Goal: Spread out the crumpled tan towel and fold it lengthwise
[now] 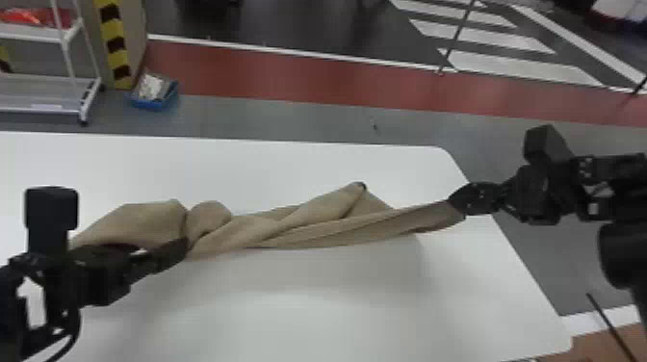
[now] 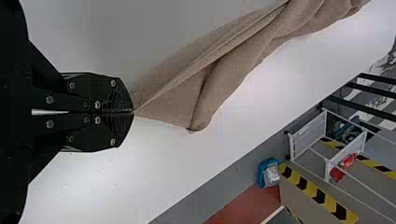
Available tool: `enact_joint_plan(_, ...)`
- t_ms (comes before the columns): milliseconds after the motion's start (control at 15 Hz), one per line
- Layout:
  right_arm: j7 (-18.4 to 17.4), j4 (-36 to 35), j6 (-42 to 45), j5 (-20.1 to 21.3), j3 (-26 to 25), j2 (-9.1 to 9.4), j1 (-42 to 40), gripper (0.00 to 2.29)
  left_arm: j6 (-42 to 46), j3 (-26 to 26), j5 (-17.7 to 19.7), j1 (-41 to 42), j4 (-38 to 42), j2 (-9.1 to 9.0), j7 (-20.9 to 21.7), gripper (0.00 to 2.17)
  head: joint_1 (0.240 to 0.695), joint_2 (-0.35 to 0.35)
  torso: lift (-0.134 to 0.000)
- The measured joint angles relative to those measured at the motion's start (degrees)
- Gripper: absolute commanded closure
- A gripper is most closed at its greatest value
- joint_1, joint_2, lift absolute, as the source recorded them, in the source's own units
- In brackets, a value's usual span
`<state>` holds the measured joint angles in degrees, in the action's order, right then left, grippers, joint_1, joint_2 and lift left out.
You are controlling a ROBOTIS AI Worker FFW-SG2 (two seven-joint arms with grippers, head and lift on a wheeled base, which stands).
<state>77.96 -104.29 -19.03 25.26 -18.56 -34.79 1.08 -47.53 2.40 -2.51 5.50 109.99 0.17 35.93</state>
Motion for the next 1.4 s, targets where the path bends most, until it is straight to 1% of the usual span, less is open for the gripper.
enact_joint_plan(67, 0.0, 1.5, 1.6, 0.4, -1.4, -0.49, 0.1, 2.20, -3.4, 0.2, -0.8, -0.9, 0.0, 0.34, 1.5, 0.03, 0.695, -0.325, -0.120)
enact_joint_plan(133, 0.0, 2.4, 2.8, 0.9, -2.4, -1.00, 0.0, 2.20, -4.9, 0.5, -1.5, -1.3, 0.2, 0.56, 1.6, 0.03, 0.695, -0.335, -0.120)
enact_joint_plan(200, 0.0, 2.7, 4.9, 2.4, -3.0, -1.50, -1.1, 2.20, -5.8, 1.1, -2.3, -1.6, 0.3, 0.71, 1.6, 0.03, 0.695, -0.341, -0.120)
enact_joint_plan(267, 0.0, 2.4, 7.9, 5.4, -3.2, -1.69, -3.4, 2.20, -6.2, 1.9, -3.1, -2.0, 0.3, 0.82, 1.6, 0.03, 0.695, -0.339, -0.120)
enact_joint_plan(333, 0.0, 1.7, 11.5, 10.6, -2.9, -1.64, -6.6, 2.20, -6.5, 2.9, -3.8, -2.5, 0.2, 1.02, 1.4, 0.03, 0.695, -0.336, -0.120)
enact_joint_plan(400, 0.0, 1.1, 15.2, 15.8, -2.3, -1.31, -9.6, 2.20, -6.9, 3.5, -4.1, -2.9, -0.2, 1.36, 1.3, 0.03, 0.695, -0.334, -0.120)
enact_joint_plan(467, 0.0, 0.7, 18.6, 20.1, -1.8, -0.70, -12.4, 2.20, -7.3, 3.9, -4.3, -3.1, -0.6, 1.80, 1.4, 0.03, 0.695, -0.333, -0.120)
enact_joint_plan(533, 0.0, 0.4, 20.2, 21.4, -1.9, -0.18, -13.8, 2.20, -7.4, 4.1, -4.4, -3.1, -0.8, 2.04, 1.5, 0.03, 0.695, -0.332, -0.120)
enact_joint_plan(600, 0.0, 0.1, 21.0, 20.7, -2.9, 0.38, -14.5, 2.20, -7.5, 4.4, -4.5, -2.8, -0.8, 2.15, 1.7, 0.03, 0.695, -0.329, -0.120)
enact_joint_plan(667, 0.0, -0.5, 21.2, 18.9, -4.4, 0.78, -15.1, 2.20, -7.5, 4.6, -4.3, -2.3, -0.5, 2.18, 2.5, 0.03, 0.695, -0.328, -0.120)
enact_joint_plan(733, 0.0, -1.4, 21.2, 17.5, -6.0, 1.01, -15.8, 2.20, -7.5, 4.8, -4.0, -1.6, 0.7, 2.20, 3.4, 0.10, 0.695, -0.333, -0.120)
enact_joint_plan(800, 0.0, -2.2, 21.2, 16.8, -7.0, 1.16, -16.6, 2.20, -7.3, 4.9, -3.9, -0.8, 2.0, 2.21, 4.4, 0.15, 0.695, -0.340, -0.120)
enact_joint_plan(933, 0.0, -4.4, 21.2, 16.5, -8.3, 1.85, -18.7, 2.20, -6.0, 4.3, -3.8, 0.9, 4.9, 2.20, 7.4, 0.15, 0.695, -0.350, -0.120)
enact_joint_plan(1000, 0.0, -5.0, 21.1, 16.4, -8.5, 2.21, -19.3, 2.20, -3.9, 3.6, -4.2, 1.4, 5.4, 2.21, 7.8, 0.15, 0.695, -0.350, -0.120)
enact_joint_plan(1133, 0.0, -6.1, 20.9, 16.3, -8.7, 2.89, -19.9, 2.20, 4.3, 1.3, -7.9, 2.4, 5.2, 2.43, 8.5, 0.15, 0.695, -0.350, -0.120)
enact_joint_plan(1200, 0.0, -6.6, 20.6, 16.3, -8.7, 3.10, -20.2, 2.20, 8.9, 0.2, -10.1, 3.2, 4.9, 2.64, 9.6, 0.15, 0.695, -0.350, -0.120)
enact_joint_plan(1267, 0.0, -6.9, 20.3, 16.3, -8.8, 3.19, -20.4, 2.20, 12.1, -0.6, -11.4, 3.9, 4.9, 2.89, 11.0, 0.15, 0.695, -0.350, -0.120)
enact_joint_plan(1400, 0.0, -7.0, 19.9, 16.4, -8.8, 3.35, -20.5, 2.20, 14.0, -1.3, -12.3, 4.9, 5.3, 3.42, 14.6, 0.19, 0.695, -0.350, -0.120)
